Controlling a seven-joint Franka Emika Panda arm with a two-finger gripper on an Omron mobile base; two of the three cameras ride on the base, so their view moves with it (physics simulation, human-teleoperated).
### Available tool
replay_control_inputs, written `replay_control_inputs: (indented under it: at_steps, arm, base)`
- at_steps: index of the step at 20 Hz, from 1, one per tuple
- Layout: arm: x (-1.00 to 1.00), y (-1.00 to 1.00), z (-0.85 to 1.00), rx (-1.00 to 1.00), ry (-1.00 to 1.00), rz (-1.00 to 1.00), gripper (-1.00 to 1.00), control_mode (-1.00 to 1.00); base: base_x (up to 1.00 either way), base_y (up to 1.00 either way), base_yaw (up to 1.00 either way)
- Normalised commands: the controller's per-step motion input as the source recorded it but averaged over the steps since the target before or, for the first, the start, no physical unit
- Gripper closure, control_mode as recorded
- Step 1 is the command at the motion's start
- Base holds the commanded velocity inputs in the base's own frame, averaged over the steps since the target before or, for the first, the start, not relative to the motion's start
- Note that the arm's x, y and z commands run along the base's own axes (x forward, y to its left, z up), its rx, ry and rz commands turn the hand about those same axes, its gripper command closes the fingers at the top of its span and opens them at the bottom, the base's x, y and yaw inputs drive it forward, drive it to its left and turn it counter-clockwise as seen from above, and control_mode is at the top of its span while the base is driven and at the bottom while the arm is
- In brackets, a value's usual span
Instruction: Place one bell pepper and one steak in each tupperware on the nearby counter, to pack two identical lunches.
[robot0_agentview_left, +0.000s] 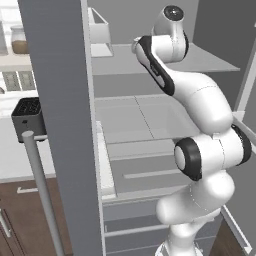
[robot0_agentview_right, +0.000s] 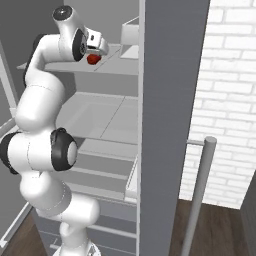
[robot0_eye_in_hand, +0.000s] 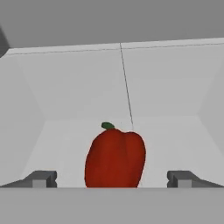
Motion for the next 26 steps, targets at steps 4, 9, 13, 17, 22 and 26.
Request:
replay_control_inputs:
  at_steps: [4,9,13,17,22,26]
  arm:
    - [0.01,0.0,-0.29,0.0,0.0,0.0,-1.0,-1.0]
    - [0.16,0.0,-0.05,0.0,0.0,0.0,-1.0,-1.0]
    - [0.21,0.0,0.0,0.0,0.0,0.0,-1.0,-1.0]
    - [0.0,0.0,-0.15,0.0,0.0,0.0,-1.0,-1.0]
    - [0.0,0.0,0.0,0.0,0.0,0.0,-1.0,-1.0]
    - [0.0,0.0,0.0,0.0,0.0,0.0,1.0,-1.0]
  base:
    - [0.0,0.0,0.0]
    - [0.0,0.0,0.0]
    - [0.0,0.0,0.0]
    - [0.0,0.0,0.0]
    - [0.0,0.0,0.0]
    - [0.0,0.0,0.0]
